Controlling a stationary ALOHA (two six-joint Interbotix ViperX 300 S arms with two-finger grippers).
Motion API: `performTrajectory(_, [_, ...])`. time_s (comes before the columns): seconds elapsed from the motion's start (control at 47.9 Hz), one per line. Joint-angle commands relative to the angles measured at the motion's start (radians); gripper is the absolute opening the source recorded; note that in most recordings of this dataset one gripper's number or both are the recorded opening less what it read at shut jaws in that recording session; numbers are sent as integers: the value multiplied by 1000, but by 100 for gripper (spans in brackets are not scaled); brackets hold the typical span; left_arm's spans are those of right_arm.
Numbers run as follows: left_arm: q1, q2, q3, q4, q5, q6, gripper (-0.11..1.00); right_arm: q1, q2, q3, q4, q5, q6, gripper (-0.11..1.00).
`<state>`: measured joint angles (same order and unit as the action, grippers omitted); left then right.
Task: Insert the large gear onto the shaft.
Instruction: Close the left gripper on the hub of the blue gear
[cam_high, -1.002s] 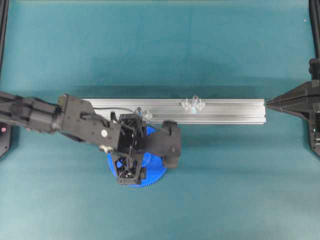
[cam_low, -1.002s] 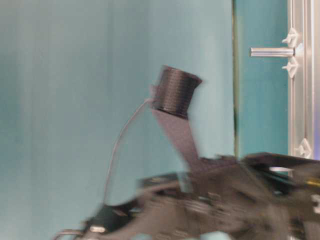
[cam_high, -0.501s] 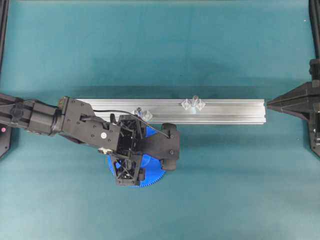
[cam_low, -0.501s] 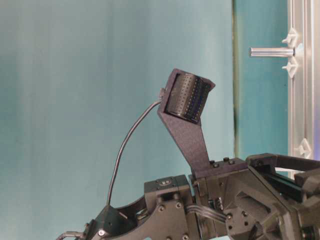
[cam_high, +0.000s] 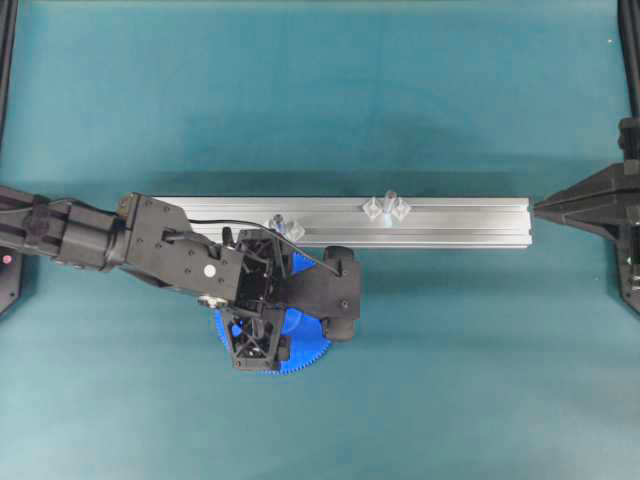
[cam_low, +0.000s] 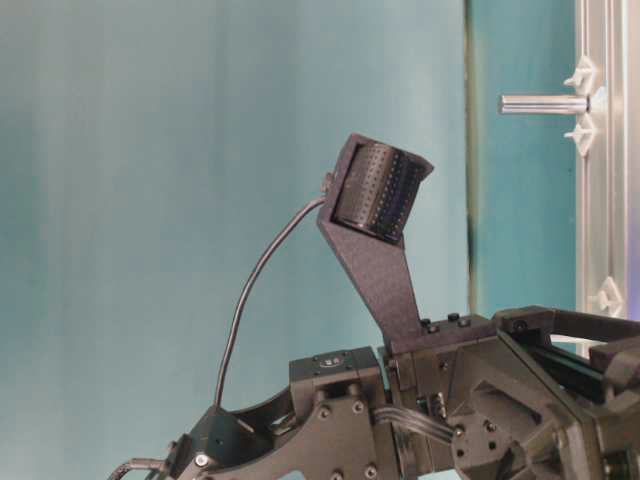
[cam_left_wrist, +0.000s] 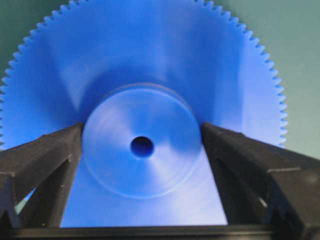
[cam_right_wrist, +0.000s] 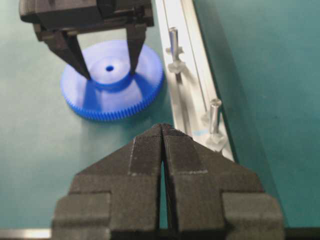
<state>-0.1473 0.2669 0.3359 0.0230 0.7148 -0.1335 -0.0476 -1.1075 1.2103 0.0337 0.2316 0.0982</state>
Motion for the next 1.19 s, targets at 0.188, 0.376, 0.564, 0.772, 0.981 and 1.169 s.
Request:
performTrajectory(0.188, [-8, 9, 12, -3, 8, -15, 94, -2, 6, -9, -2, -6, 9, 2])
performTrajectory(0.376, [-8, 17, 17, -3, 8, -21, 89, -2, 6, -9, 0, -6, 9, 2])
performTrajectory(0.564, [-8, 14, 14, -2, 5, -15, 78, -2, 6, -9, -2, -6, 9, 2])
performTrajectory(0.772, [-8, 2, 15, -2, -5, -9, 78, -2, 6, -9, -2, -6, 9, 2])
performTrajectory(0.981, [-8, 2, 11, -3, -5, -11, 78, -2, 6, -8, 0, -6, 9, 2])
performTrajectory(1.169, [-8, 3, 12, -2, -2, -11, 78, -2, 6, -8, 0, -6, 9, 2])
